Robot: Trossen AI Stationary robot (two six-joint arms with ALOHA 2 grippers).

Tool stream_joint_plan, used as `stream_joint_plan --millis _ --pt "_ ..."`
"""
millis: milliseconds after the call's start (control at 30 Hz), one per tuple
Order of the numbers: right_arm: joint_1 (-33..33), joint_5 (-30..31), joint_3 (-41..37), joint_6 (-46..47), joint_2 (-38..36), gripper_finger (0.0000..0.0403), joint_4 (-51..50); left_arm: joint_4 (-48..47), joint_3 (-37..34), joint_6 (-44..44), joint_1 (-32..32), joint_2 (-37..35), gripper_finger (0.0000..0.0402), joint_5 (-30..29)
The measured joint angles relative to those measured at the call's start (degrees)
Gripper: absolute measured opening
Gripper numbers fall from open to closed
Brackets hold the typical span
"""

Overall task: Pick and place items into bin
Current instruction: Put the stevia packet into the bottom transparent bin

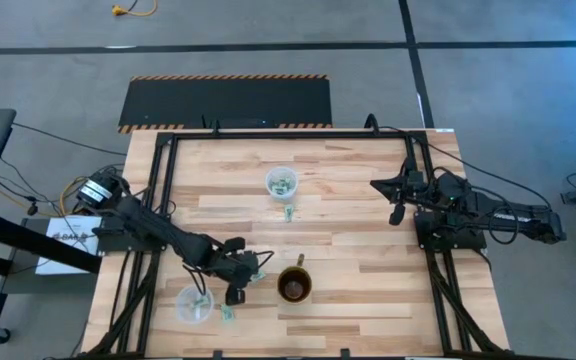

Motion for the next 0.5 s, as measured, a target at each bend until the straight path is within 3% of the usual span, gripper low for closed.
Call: stream_joint_plan --millis 200,500 --pt "0.0 0.0 0.0 0.0 0.0 0.0 0.0 0.0 0.0 -0.3 0.4 0.0 0.0109 -1.2" --pt "0.0 0.0 0.0 0.0 0.0 0.0 0.0 0.0 0.0 -3.5 1.6 0.0 0.0195 -1.5"
